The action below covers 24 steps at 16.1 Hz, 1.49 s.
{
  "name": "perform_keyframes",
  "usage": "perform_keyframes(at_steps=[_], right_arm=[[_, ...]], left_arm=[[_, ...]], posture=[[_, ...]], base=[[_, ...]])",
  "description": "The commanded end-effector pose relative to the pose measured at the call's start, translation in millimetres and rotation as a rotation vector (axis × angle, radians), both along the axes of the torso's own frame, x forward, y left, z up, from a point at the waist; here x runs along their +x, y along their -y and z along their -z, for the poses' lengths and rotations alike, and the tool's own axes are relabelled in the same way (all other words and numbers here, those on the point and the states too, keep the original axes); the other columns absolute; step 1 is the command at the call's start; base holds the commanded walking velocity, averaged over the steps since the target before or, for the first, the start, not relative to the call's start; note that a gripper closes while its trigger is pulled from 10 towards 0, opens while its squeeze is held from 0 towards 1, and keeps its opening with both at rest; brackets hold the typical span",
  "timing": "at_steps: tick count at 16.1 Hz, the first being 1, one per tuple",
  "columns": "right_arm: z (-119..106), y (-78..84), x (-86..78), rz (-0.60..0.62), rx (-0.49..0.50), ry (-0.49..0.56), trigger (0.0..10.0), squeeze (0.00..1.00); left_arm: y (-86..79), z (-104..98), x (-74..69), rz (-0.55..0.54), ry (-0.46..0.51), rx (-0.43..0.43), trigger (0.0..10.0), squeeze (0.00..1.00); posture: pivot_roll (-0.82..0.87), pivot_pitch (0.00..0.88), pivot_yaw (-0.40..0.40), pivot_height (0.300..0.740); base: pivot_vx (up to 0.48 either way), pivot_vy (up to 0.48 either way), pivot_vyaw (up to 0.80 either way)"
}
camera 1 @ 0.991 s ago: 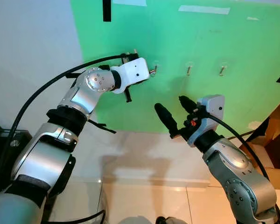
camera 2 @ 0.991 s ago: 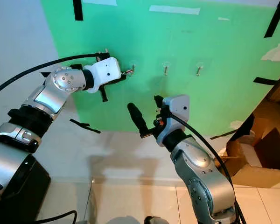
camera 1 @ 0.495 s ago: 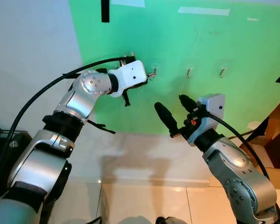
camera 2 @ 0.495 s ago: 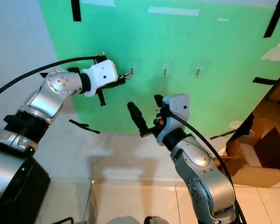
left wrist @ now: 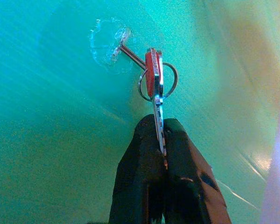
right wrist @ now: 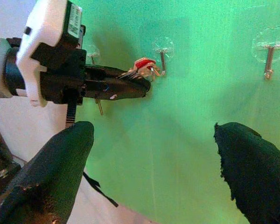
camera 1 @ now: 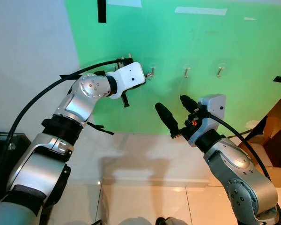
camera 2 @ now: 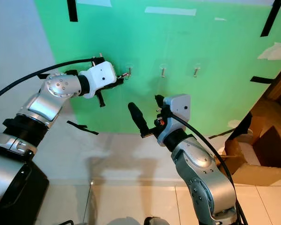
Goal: Hang keys on a hook
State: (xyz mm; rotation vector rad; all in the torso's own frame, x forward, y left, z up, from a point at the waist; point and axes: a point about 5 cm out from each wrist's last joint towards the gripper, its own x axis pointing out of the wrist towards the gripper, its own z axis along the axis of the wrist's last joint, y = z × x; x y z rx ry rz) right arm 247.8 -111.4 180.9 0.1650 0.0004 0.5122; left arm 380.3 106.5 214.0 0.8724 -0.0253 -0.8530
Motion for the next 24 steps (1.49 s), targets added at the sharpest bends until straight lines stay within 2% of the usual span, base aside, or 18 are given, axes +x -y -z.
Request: perform_keyframes(at_steps=[1, 3, 5, 6, 8, 11, 13, 17, 20, 21, 22, 24], right_arm=[[-5.2, 2.2, 1.3, 0.008, -0.012, 0.029, 10.0, 0.00], [-5.2, 2.8, 2.9, 0.019, -0.016, 0.027, 10.0, 0.00], [-5.2, 2.3, 3.9, 0.022, -0.016, 0.026, 10.0, 0.00], [-5.1, 2.3, 4.1, 0.023, -0.016, 0.025, 10.0, 0.00], [-4.8, 2.7, 4.1, 0.026, -0.016, 0.025, 10.0, 0.00], [-4.8, 2.9, 4.3, 0.028, -0.015, 0.025, 10.0, 0.00], [-4.9, 3.0, 4.5, 0.029, -0.015, 0.025, 10.0, 0.00], [-4.9, 3.1, 4.3, 0.030, -0.015, 0.026, 10.0, 0.00], [-4.9, 3.4, 4.3, 0.033, -0.014, 0.027, 10.0, 0.00], [-4.9, 3.6, 3.8, 0.035, -0.014, 0.027, 10.0, 0.00], [-4.9, 3.8, 3.7, 0.035, -0.013, 0.028, 10.0, 0.00], [-5.0, 3.6, 4.1, 0.034, -0.012, 0.028, 10.0, 0.00]], left_arm=[[-9.0, 20.0, 1.8, -0.060, -0.051, 0.063, 10.0, 0.00], [-6.0, 14.4, 5.4, -0.088, -0.007, 0.001, 10.0, 0.00], [2.6, 15.1, 3.3, -0.075, -0.090, -0.133, 10.0, 0.00], [5.2, 16.6, 2.2, -0.069, -0.110, -0.155, 10.0, 0.00], [8.4, 19.3, 0.8, -0.058, -0.102, -0.139, 10.0, 0.00], [8.2, 22.6, 1.2, -0.048, -0.010, -0.023, 10.0, 0.00], [7.4, 23.8, 1.1, -0.041, 0.018, 0.032, 10.0, 0.00], [6.8, 27.1, 0.8, -0.043, 0.023, 0.034, 10.0, 0.00], [12.7, 23.1, -3.2, -0.022, -0.056, -0.160, 10.0, 0.00], [16.9, 18.1, -9.4, 0.026, -0.131, -0.329, 10.0, 0.00], [16.3, 15.5, -12.7, 0.043, -0.175, -0.411, 10.0, 0.00], [11.0, 14.4, -13.9, 0.035, -0.222, -0.478, 10.0, 0.00]], posture=[[-0.07, 0.000, -0.011, 0.740], [-0.06, 0.000, -0.016, 0.740], [-0.06, 0.000, -0.013, 0.740], [-0.06, 0.000, -0.012, 0.740], [-0.06, 0.000, -0.011, 0.740], [-0.06, 0.000, -0.009, 0.740], [-0.07, 0.000, -0.007, 0.740], [-0.07, 0.000, -0.007, 0.740], [-0.07, 0.000, -0.007, 0.740], [-0.07, 0.000, -0.004, 0.740], [-0.07, 0.000, -0.005, 0.740], [-0.06, 0.000, -0.006, 0.740]], base=[[0.000, 0.000, 0.00], [0.000, 0.000, 0.00], [0.000, 0.000, 0.00], [0.000, 0.000, 0.00], [0.000, 0.000, 0.00], [0.000, 0.000, 0.00], [0.000, 0.000, 0.00], [0.000, 0.000, 0.00], [0.000, 0.000, 0.00], [0.000, 0.000, 0.00], [0.000, 0.000, 0.00], [0.000, 0.000, 0.00]])
